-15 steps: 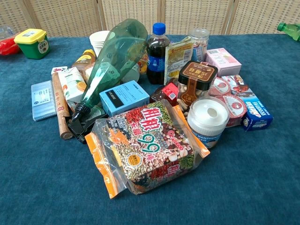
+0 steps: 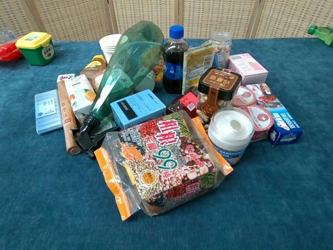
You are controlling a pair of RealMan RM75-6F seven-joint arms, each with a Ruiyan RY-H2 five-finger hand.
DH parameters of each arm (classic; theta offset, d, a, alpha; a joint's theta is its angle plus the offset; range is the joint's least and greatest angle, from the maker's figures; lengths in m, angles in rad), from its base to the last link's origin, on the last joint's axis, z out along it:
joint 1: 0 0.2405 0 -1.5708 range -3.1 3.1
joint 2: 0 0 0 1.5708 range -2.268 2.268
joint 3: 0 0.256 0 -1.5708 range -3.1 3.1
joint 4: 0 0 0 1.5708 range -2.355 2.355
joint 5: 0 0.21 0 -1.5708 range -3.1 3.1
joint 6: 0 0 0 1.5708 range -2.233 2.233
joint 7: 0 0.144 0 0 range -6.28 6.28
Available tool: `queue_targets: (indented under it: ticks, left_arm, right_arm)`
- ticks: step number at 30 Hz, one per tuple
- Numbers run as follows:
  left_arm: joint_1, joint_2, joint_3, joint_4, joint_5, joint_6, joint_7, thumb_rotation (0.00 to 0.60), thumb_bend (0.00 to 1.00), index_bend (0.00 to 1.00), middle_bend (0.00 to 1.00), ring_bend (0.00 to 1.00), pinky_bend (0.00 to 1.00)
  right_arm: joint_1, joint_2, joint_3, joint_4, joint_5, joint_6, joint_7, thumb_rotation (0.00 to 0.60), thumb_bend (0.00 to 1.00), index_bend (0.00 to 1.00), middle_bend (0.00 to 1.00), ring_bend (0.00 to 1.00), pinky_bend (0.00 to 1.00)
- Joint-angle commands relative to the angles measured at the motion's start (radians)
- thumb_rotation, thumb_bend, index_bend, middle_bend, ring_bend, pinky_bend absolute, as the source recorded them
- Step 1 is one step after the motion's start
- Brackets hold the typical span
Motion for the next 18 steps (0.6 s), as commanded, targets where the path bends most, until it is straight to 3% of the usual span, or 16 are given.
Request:
queue_targets:
  ticks: [1, 5, 18]
  left_arm:
    - [0.0, 0.0, -0.001, 0.003, -0.003, -0.002, -0.004, 0.6, 0.0, 0.04, 0.0, 0.0, 0.0]
    - [-0.003, 0.001, -0.003, 0.012, -0.011, -0.008, -0.014, 0.6, 0.0, 0.04, 0.0, 0.0, 0.0]
    - [-0.007, -0.002, -0.014, 0.031, -0.038, -0.016, -0.039, 0.6, 0.0, 0.04, 0.0, 0.0, 0.0]
  right_arm:
    - [0.038, 0.025, 0.006, -0.033, 0.013, -0.082, 0.052, 0.6, 0.0, 0.0, 0.0, 0.0, 0.0]
    - [0.082, 0.032, 0.01, -0.035, 0.032, -0.161, 0.071, 0.6, 0.0, 0.0, 0.0, 0.0, 0.0]
    - [0.231, -0.07, -0.027, -0.033, 0.151, -0.311, -0.096, 0.6, 0.0, 0.0, 0.0, 0.0, 0.0]
